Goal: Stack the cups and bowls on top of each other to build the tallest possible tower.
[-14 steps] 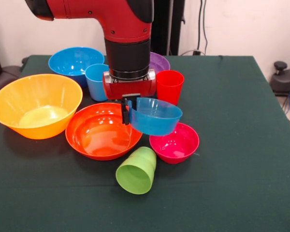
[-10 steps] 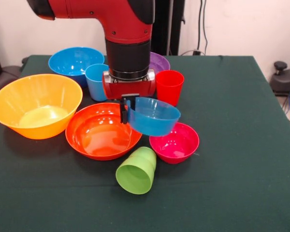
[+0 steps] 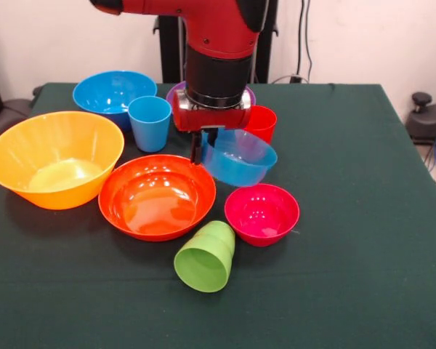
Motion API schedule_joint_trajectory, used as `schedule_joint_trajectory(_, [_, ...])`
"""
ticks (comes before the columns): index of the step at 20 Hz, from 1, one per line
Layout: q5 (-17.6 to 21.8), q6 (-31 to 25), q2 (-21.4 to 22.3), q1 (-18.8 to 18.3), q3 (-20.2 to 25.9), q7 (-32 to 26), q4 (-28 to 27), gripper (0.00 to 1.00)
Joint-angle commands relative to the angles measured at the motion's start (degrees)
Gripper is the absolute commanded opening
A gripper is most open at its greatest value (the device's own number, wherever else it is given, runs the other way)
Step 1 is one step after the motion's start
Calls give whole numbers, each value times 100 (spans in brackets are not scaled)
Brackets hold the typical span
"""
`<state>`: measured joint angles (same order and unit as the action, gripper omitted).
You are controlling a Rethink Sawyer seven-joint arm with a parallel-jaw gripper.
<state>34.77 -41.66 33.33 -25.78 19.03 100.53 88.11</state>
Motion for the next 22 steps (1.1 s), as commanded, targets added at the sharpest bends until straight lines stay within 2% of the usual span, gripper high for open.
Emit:
schedule_joint_trajectory(1, [30, -606, -314, 143, -71, -162, -355, 0])
schedule_joint_trajectory(4, [203, -266, -620, 274, -136, 74, -601, 0])
schedule_joint_trajectory(9, [365, 247, -846, 330, -277, 302, -812, 0])
schedule_joint_trajectory(13, [328, 307, -898, 333, -302, 244, -873, 0])
schedule_joint_trajectory(22, [49, 54, -1182, 475, -147, 214, -1430, 0])
